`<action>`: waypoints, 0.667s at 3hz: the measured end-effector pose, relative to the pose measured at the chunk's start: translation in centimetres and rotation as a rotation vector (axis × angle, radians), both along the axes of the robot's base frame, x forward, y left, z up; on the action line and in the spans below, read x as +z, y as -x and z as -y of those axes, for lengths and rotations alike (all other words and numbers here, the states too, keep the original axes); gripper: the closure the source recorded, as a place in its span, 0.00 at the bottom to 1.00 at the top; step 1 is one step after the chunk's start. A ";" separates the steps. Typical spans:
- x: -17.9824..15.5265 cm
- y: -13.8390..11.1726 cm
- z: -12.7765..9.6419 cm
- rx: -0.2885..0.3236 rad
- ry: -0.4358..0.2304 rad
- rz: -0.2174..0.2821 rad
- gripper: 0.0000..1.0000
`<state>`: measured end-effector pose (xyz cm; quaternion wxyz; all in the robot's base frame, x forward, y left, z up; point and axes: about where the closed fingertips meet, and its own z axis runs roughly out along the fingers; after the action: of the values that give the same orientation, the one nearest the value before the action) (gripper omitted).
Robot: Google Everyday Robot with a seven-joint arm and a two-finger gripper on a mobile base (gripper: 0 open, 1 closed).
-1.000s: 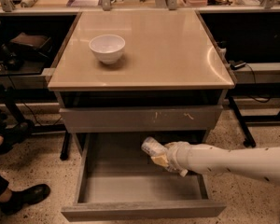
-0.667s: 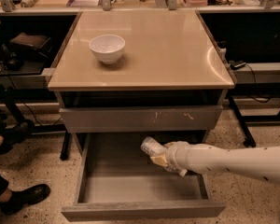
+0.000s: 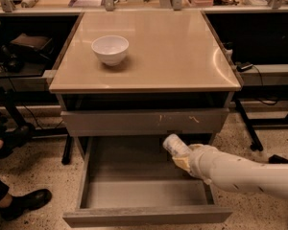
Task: Pick blue plastic bottle from middle drawer and place on counter
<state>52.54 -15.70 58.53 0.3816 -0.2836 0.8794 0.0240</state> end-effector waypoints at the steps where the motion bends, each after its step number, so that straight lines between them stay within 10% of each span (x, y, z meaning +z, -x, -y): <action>1: 2.7 3.2 4.4 -0.069 0.097 0.036 1.00; 2: 3.2 5.6 6.4 -0.085 0.139 0.033 1.00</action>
Offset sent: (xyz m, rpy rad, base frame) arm -0.0229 -0.0338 0.0233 -0.0742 -0.0326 -0.0617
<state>46.91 -22.09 61.75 0.3760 -0.2720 0.8839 -0.0580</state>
